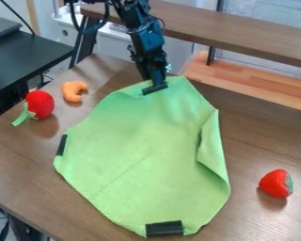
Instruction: Unfold the cloth from right to left
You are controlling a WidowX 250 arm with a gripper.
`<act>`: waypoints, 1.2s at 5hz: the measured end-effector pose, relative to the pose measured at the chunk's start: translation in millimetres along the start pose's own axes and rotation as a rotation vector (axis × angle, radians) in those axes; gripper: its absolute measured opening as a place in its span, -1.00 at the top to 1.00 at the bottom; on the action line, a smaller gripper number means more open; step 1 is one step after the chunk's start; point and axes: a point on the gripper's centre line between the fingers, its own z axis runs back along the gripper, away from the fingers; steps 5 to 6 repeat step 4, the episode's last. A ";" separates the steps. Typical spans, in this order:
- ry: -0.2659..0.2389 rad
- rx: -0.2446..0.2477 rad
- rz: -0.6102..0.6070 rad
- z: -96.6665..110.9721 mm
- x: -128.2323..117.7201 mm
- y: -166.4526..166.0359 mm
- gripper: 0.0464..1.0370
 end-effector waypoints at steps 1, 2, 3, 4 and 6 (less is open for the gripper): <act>-0.002 0.029 -0.024 -12.7 -8.7 3.5 -0.42; -0.015 0.075 -0.102 -5.1 -7.9 0.8 -0.91; -0.015 0.084 -0.148 2.3 -7.9 -3.1 -0.92; 0.025 0.068 -0.217 17.6 -16.4 -15.5 -0.92; 0.025 0.068 -0.217 17.6 -16.4 -15.5 -0.92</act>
